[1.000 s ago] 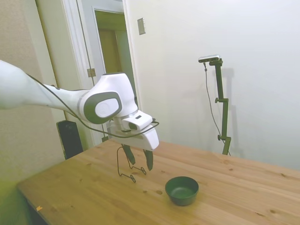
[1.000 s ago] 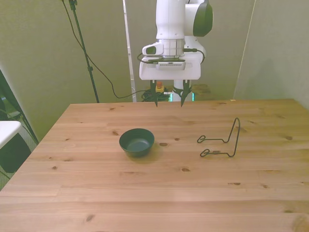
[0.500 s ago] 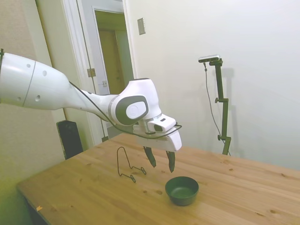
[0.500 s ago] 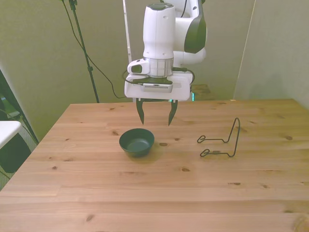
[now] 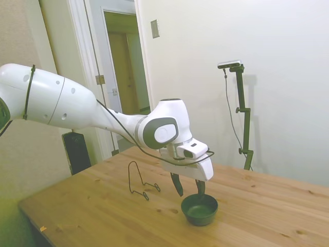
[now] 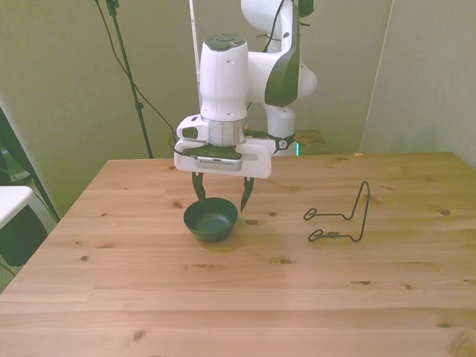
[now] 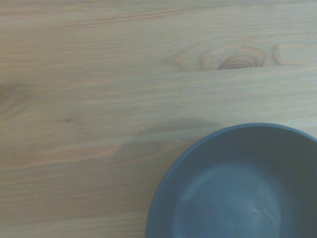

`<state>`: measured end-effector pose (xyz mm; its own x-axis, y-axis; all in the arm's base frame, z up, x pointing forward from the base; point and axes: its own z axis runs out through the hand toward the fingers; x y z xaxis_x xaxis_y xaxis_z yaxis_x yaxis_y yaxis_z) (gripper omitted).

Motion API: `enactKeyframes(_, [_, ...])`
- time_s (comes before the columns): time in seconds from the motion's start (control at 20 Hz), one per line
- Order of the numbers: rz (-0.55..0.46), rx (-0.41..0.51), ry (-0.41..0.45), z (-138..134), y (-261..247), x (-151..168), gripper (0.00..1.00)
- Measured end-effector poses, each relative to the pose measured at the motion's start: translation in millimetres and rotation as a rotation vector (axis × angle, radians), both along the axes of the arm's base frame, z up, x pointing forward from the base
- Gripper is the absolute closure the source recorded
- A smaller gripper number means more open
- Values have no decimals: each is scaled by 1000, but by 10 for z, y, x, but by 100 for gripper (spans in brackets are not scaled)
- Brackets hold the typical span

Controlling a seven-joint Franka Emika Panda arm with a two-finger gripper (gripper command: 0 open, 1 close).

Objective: Load the bowl

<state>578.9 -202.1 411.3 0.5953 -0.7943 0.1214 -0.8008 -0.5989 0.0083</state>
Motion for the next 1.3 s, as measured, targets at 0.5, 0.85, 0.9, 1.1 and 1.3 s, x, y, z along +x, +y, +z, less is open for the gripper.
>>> enactKeyframes(0.5, [32, 55, -27, -263, 121, 38, 0])
enactKeyframes(0.85, [31, 54, -18, -442, 118, 73, 100])
enactKeyframes(0.9, [30, 55, -17, -480, 117, 79, 100])
enactKeyframes(1.1, [20, 68, -24, -517, 125, 92, 100])
enactKeyframes(1.3, [20, 66, -35, -511, 124, 99, 100])
